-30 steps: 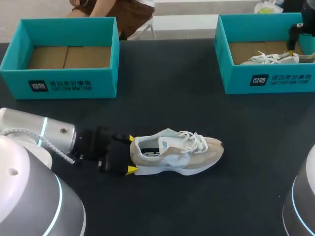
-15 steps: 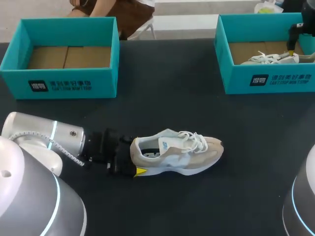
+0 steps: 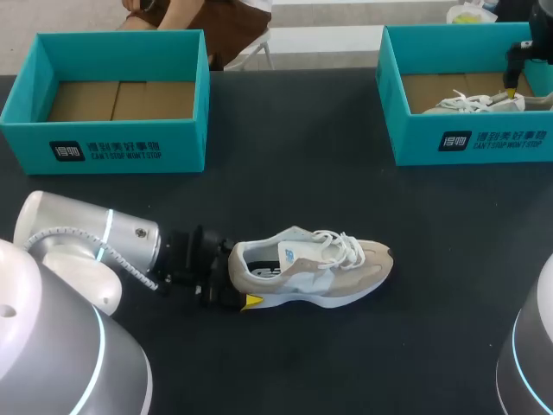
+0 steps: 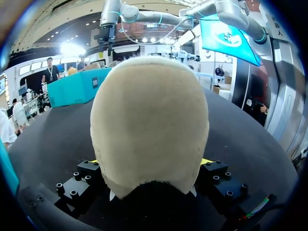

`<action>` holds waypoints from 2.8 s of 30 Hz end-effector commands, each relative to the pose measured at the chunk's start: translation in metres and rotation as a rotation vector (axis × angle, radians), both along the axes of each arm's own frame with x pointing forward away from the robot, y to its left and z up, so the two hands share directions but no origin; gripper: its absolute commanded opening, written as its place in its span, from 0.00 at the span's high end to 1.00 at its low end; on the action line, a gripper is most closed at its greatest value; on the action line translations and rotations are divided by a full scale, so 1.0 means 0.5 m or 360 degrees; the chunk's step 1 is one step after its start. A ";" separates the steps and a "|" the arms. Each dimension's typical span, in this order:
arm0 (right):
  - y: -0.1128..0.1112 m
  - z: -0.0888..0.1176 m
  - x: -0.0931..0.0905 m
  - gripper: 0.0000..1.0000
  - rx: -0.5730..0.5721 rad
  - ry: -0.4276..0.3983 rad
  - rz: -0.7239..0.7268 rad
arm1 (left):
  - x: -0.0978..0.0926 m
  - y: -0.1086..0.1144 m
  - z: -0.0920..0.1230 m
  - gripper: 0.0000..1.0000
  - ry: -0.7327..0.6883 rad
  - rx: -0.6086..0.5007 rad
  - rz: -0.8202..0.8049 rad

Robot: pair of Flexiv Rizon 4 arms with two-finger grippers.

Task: Take the shoe out of the shoebox, open the shoe tongue, remove and reinsert the insole, then place the shoe into the shoebox

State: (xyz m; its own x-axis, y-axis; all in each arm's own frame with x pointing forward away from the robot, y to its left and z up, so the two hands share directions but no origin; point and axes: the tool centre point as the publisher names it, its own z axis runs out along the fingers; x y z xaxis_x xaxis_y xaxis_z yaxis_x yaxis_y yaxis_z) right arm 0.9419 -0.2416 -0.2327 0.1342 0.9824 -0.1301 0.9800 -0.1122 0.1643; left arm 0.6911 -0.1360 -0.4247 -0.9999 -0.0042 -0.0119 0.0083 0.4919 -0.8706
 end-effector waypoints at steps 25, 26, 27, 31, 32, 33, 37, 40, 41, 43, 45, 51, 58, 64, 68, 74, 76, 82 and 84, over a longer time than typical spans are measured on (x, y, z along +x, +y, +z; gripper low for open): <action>0.000 0.000 0.000 0.00 0.0001 -0.0001 0.0000 | 0.019 0.006 0.000 1.00 -0.0003 0.0039 -0.0007; 0.000 0.000 0.000 0.00 0.0001 -0.0001 0.0000 | 0.019 0.006 0.000 1.00 -0.0003 0.0039 -0.0007; 0.000 0.000 0.000 0.00 0.0001 -0.0001 0.0000 | 0.019 0.006 0.000 1.00 -0.0003 0.0039 -0.0007; 0.015 0.005 -0.005 0.00 0.0029 -0.0033 0.0016 | 0.019 0.006 0.000 1.00 -0.0003 0.0039 -0.0007; 0.031 0.009 -0.010 0.00 0.0042 -0.0049 0.0041 | 0.019 0.006 0.000 1.00 -0.0003 0.0039 -0.0007; 0.046 0.014 -0.014 0.00 0.0035 -0.0048 0.0047 | 0.019 0.006 0.000 1.00 -0.0003 0.0039 -0.0007; 0.108 0.037 -0.035 0.00 0.0050 -0.0050 0.0107 | 0.019 0.006 0.000 1.00 -0.0003 0.0039 -0.0007; 0.154 0.048 -0.058 0.00 0.0027 -0.0013 0.0103 | 0.019 0.006 0.000 1.00 -0.0003 0.0039 -0.0007; 0.171 0.051 -0.068 0.00 0.0052 -0.0029 0.0108 | 0.019 0.006 0.000 1.00 -0.0003 0.0039 -0.0007; 0.201 0.055 -0.088 0.00 0.0058 -0.0016 0.0093 | 0.019 0.006 0.000 1.00 -0.0003 0.0039 -0.0007; 0.231 0.056 -0.109 0.00 0.0050 0.0008 0.0087 | 0.019 0.006 0.000 1.00 -0.0003 0.0039 -0.0007; 0.334 0.053 -0.153 0.00 0.0107 0.0040 0.0114 | 0.019 0.006 0.000 1.00 -0.0003 0.0039 -0.0007; 0.437 0.044 -0.193 0.00 0.0131 0.0118 0.0184 | 0.019 0.006 0.000 1.00 -0.0003 0.0039 -0.0007; 0.437 0.044 -0.193 0.00 0.0131 0.0118 0.0184 | 0.019 0.006 0.000 1.00 -0.0003 0.0039 -0.0007; 0.437 0.044 -0.193 0.00 0.0131 0.0118 0.0184 | 0.019 0.006 0.000 1.00 -0.0003 0.0039 -0.0007; 0.437 0.044 -0.193 0.00 0.0131 0.0118 0.0184 | 0.019 0.006 0.000 1.00 -0.0003 0.0039 -0.0007; 0.437 0.044 -0.193 0.00 0.0131 0.0118 0.0184 | 0.019 0.006 0.000 1.00 -0.0003 0.0039 -0.0007; 0.477 0.035 -0.214 0.00 0.0106 0.0097 0.0189 | 0.019 0.006 0.000 1.00 -0.0003 0.0039 -0.0007; 0.513 0.025 -0.238 0.00 0.0075 0.0115 0.0188 | 0.019 0.006 0.000 1.00 -0.0003 0.0039 -0.0007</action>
